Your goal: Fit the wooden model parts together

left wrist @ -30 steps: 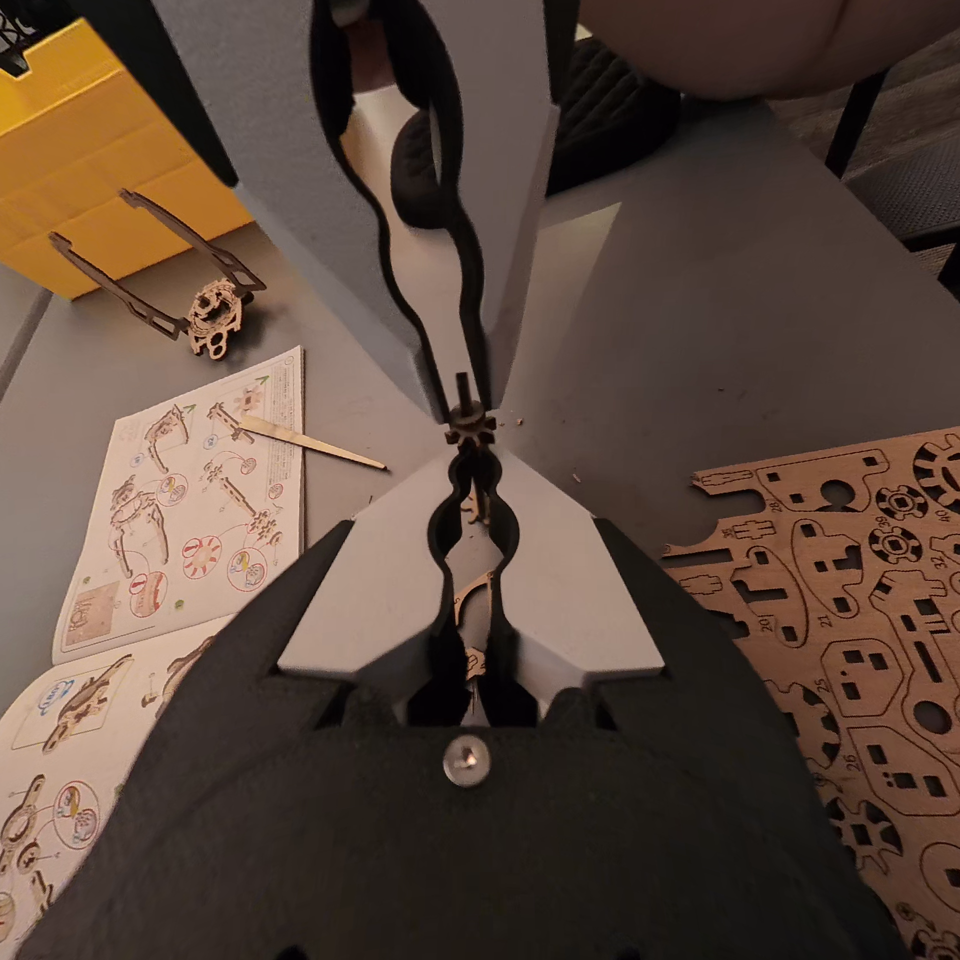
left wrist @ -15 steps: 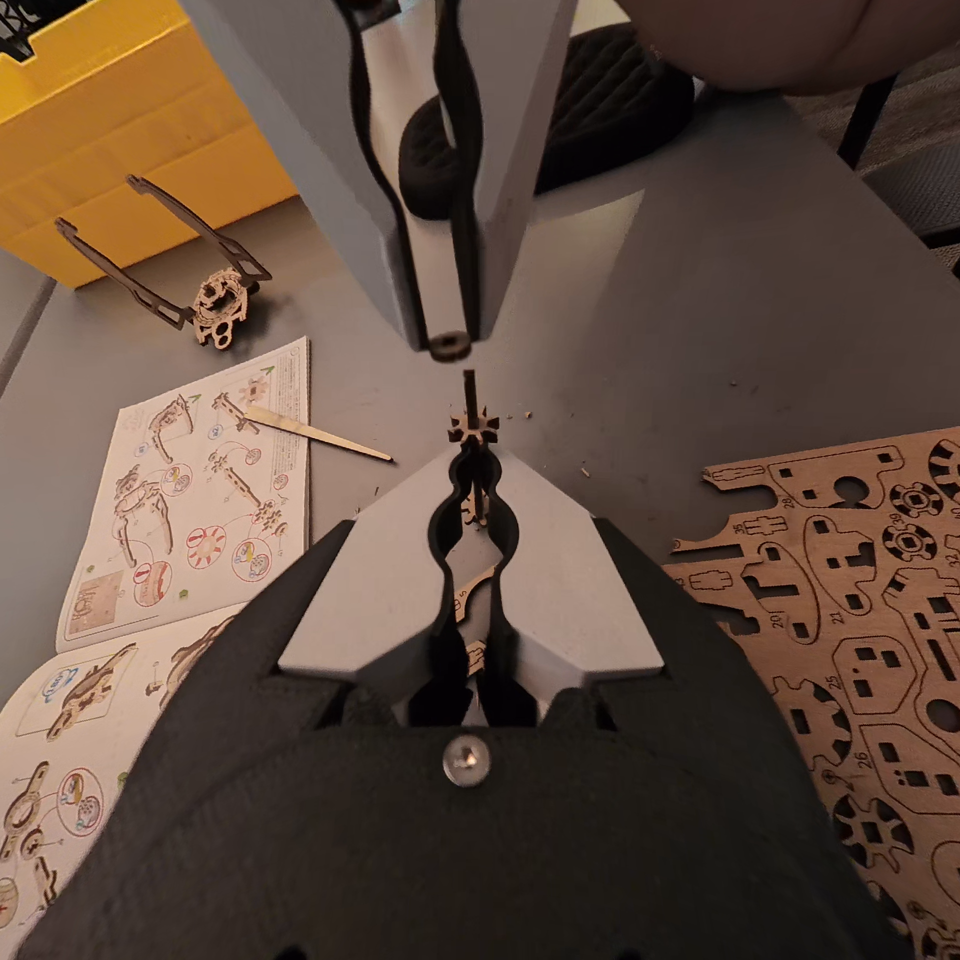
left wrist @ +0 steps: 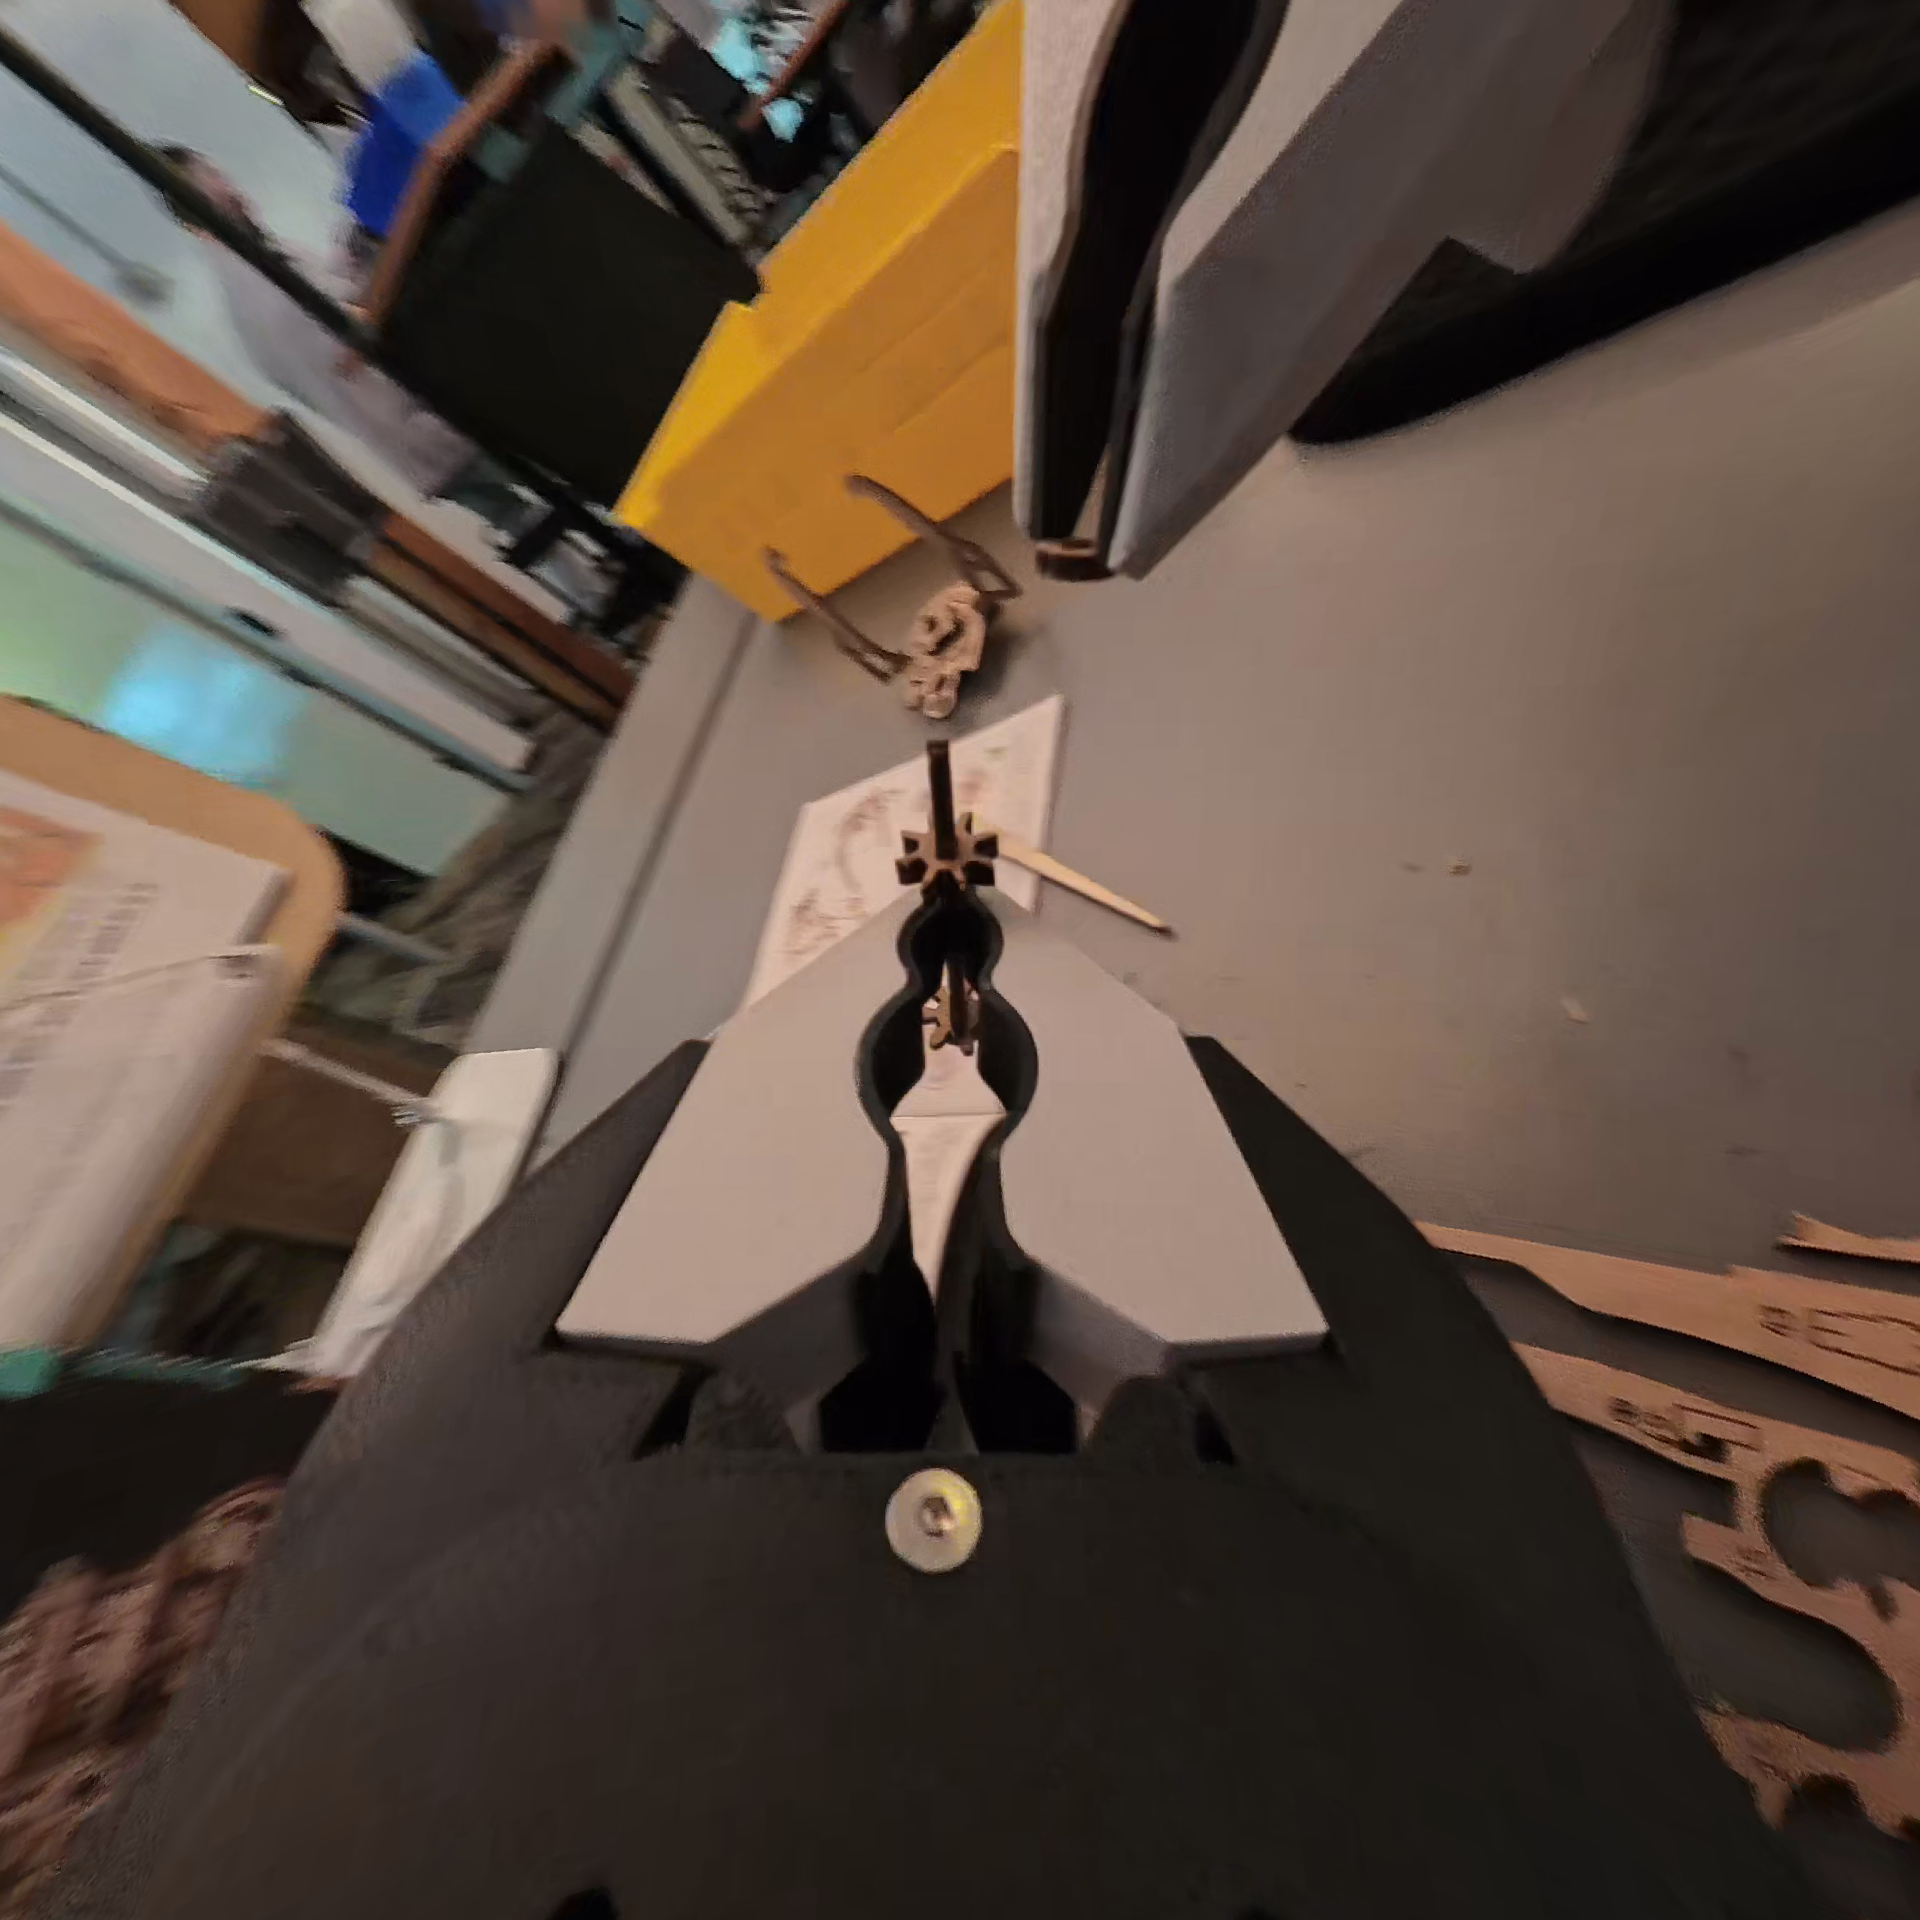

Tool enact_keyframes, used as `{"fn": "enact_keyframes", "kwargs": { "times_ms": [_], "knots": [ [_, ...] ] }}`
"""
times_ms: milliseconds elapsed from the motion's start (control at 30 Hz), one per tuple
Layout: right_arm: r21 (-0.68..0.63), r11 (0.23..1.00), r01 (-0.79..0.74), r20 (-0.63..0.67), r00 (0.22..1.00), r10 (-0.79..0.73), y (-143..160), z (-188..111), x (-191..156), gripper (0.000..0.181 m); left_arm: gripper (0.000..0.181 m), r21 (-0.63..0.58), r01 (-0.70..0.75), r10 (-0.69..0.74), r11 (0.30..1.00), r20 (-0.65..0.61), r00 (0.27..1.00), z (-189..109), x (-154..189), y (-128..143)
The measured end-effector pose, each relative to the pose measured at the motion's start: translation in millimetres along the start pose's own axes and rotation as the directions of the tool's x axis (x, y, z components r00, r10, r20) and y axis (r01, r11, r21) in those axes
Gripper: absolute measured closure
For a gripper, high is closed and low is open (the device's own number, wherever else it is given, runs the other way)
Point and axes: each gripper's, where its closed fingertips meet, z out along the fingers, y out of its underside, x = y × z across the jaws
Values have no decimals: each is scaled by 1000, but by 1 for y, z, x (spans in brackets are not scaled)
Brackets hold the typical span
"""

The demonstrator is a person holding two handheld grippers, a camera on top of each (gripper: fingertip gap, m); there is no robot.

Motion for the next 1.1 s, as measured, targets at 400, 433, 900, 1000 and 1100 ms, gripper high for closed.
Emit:
{"fn": "enact_keyframes", "kwargs": {
  "times_ms": [400, 433, 900, 1000, 1100],
  "knots": [
    [370, 173, -913, 521, 358, 775, -34, -19, 10, 175, 181, -181, -374, 412, 910, 507, 757, -44, -59, -30],
    [336, 118, -934, 560, 299, 772, -36, -16, 6, 174, 181, -201, -389, 434, 899, 519, 736, -46, -60, -32],
    [317, -64, -946, 600, 148, 786, -52, 3, 2, 173, 181, -326, -419, 531, 847, 520, 668, -47, -64, -25],
    [306, -64, -950, 594, 138, 792, -51, 8, 0, 173, 181, -327, -414, 527, 850, 515, 676, -47, -64, -24],
    [311, -64, -948, 589, 139, 796, -50, 11, 1, 174, 181, -344, -420, 543, 839, 510, 667, -47, -64, -23]
  ]
}}
